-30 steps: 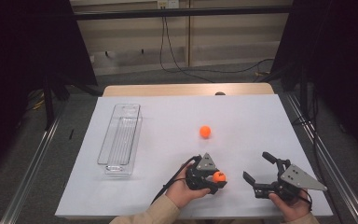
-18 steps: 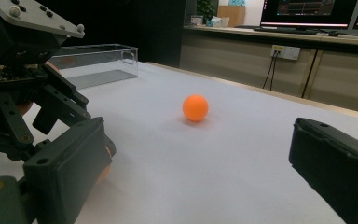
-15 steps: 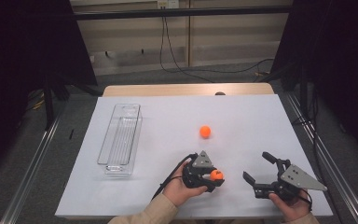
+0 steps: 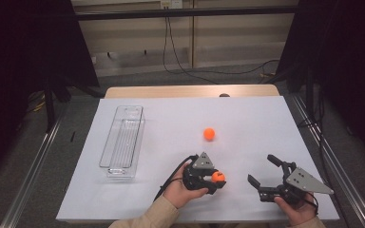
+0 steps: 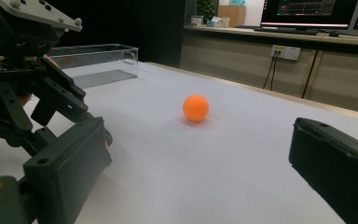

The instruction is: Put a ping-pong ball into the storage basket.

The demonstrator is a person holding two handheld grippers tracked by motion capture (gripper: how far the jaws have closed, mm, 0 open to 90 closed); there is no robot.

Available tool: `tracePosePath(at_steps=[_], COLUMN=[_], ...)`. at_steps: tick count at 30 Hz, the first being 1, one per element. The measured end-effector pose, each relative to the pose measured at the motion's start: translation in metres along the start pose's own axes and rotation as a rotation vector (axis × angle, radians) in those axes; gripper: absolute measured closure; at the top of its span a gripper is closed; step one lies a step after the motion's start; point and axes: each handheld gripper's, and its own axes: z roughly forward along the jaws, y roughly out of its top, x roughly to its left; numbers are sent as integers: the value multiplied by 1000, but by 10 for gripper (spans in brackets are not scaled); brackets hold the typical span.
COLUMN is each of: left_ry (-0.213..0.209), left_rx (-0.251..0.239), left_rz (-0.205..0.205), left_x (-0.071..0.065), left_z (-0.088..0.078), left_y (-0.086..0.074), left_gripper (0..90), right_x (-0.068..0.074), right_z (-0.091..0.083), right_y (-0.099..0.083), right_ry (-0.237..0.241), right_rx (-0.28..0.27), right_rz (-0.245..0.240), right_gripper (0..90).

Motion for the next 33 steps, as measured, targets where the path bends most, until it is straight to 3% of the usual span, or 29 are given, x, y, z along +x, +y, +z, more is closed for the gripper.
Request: tracePosePath(at_steps=[33], left_ry=[19], left_rx=[-19], left_rz=[-17], left_x=[9], left_z=[-16], left_y=[3], left_gripper=[509], right_x=[0], right_z=[0], right_y=[0], right_ry=[3], right_rx=[0], right_rz=[-1], right_gripper=[38])
